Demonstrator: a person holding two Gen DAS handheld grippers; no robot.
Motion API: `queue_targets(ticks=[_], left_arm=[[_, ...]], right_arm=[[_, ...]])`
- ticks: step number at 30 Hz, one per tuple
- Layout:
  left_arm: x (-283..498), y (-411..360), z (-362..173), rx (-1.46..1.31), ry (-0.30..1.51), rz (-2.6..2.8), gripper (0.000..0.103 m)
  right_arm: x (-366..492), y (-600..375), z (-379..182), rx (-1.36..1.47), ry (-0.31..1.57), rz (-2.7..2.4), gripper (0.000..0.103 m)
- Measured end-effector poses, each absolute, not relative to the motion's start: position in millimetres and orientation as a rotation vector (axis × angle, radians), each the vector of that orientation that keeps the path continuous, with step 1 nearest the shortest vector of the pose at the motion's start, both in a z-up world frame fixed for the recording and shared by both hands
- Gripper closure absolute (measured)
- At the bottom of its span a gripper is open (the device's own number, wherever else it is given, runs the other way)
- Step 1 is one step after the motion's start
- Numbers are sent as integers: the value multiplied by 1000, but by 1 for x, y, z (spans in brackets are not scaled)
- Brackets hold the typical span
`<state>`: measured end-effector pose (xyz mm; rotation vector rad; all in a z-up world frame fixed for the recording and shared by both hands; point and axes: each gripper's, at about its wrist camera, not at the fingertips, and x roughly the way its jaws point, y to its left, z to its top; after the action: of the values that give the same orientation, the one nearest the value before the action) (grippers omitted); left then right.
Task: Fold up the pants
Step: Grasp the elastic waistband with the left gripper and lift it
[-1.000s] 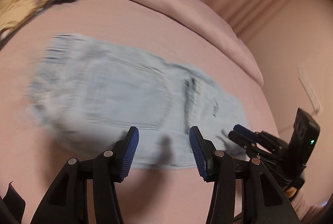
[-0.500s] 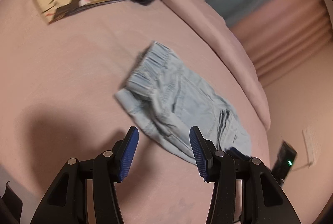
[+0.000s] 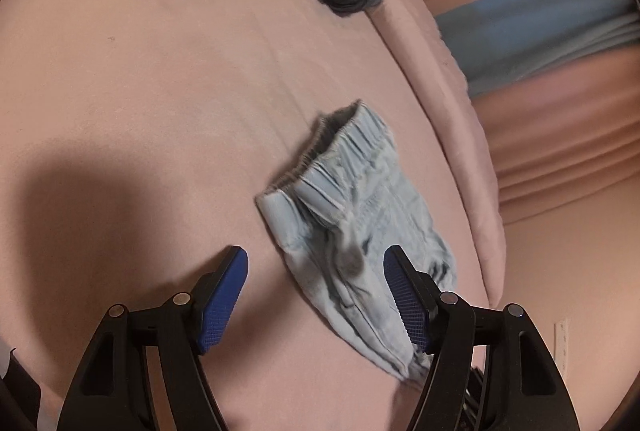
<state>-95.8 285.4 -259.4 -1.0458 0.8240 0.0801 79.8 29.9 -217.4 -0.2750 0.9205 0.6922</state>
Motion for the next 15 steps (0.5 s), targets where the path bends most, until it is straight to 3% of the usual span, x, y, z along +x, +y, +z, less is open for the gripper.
queue_targets(ticks=[15], left_arm=[[-76,297,-269,-1093,803,73,33]], right_arm=[[80,26,-221,-278,934,667,73]])
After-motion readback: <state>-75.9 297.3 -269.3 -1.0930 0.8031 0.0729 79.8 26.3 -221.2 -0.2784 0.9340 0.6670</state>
